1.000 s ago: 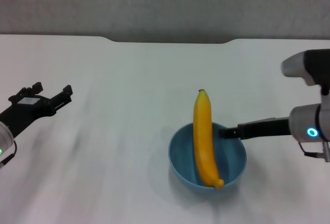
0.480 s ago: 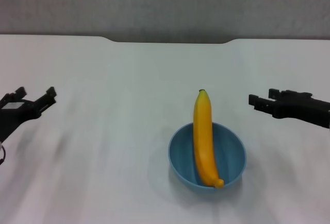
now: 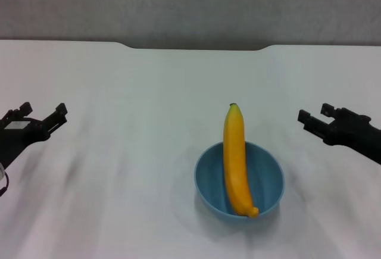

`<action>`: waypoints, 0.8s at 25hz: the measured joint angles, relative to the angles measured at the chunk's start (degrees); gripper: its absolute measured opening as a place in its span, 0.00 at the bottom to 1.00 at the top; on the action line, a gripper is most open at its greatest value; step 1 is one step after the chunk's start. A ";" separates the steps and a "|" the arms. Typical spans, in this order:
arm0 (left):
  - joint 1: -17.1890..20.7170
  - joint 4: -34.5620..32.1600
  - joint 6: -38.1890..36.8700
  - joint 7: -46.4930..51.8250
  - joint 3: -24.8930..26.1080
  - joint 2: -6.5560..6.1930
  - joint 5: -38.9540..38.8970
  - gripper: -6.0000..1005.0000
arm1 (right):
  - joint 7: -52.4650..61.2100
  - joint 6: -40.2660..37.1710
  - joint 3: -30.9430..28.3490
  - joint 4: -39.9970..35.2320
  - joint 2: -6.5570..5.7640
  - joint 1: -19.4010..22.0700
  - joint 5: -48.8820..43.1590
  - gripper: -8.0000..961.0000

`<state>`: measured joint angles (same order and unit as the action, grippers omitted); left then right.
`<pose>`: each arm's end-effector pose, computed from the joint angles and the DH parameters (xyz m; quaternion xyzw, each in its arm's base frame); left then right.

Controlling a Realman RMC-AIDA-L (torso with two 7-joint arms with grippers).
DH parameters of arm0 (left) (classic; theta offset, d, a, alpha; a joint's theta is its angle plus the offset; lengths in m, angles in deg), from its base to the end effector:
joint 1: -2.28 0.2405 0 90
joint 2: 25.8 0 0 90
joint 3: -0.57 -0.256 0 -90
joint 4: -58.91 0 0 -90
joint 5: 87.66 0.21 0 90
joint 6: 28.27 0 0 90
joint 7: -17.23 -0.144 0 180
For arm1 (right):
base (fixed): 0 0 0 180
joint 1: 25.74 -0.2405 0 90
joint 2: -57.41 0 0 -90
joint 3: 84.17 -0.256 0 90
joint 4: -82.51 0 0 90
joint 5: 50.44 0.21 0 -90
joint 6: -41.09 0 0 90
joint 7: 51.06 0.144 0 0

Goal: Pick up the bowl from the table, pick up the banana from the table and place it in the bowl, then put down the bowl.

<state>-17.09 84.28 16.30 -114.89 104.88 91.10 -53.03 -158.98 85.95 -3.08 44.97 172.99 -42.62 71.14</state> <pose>-0.3494 0.3526 0.0095 -0.7379 -0.3555 -0.2723 0.5050 0.3156 0.3496 -0.0075 -0.8167 0.3506 0.2519 0.3830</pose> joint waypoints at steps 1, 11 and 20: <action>-0.03 -0.12 0.28 -0.11 -0.17 0.01 -0.26 0.89 | -1.32 0.45 0.11 1.07 0.00 -0.53 0.39 0.71; -0.07 -0.16 3.02 -0.20 -0.89 0.23 -0.90 0.89 | -16.28 12.20 0.03 12.90 0.04 -2.41 17.66 0.70; -0.37 -0.31 2.08 -0.15 -0.70 0.27 -2.00 0.89 | -20.74 10.74 0.44 18.63 0.13 -3.92 23.16 0.69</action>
<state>-17.46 83.98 18.39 -115.04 104.18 91.36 -55.04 -179.72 96.69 -2.64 63.60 173.11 -46.54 94.30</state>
